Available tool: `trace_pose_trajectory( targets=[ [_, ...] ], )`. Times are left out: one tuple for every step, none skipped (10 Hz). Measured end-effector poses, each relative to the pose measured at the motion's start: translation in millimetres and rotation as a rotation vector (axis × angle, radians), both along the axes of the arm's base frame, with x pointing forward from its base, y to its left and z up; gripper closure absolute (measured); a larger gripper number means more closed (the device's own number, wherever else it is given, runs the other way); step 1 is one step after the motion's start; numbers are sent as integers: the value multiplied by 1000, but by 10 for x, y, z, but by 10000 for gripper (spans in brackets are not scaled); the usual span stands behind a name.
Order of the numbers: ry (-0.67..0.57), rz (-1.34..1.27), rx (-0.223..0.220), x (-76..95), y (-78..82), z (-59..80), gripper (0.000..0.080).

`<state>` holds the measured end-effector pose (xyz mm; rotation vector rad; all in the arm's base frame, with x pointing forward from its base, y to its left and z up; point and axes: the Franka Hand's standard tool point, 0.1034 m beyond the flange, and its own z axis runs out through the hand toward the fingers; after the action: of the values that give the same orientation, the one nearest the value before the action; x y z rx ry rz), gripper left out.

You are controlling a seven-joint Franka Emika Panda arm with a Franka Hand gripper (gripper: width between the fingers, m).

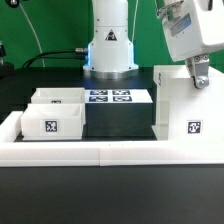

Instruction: Assemble drawer

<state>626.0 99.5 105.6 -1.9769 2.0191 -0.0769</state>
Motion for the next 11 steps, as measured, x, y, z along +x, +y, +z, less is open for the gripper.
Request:
trace_pose_trajectory(
  targets=[
    [-6, -5, -1, 60, -3, 2, 745],
    [-12, -6, -3, 105, -5, 7, 744],
    [-10, -7, -3, 115, -12, 12, 744],
    [-8, -7, -2, 138, -3, 11, 744],
    [-10, -7, -3, 176, -2, 5, 744],
    [-12, -3, -7, 185, -12, 4, 744],
    [-12, 3, -9, 182, -10, 1, 661],
    [-12, 8, -10, 177, -5, -6, 661],
    [-12, 12, -11, 175, -3, -8, 514],
    [-17, 16, -13, 186, -1, 4, 330],
    [-23, 20, -15, 200, -1, 18, 330]
  ],
)
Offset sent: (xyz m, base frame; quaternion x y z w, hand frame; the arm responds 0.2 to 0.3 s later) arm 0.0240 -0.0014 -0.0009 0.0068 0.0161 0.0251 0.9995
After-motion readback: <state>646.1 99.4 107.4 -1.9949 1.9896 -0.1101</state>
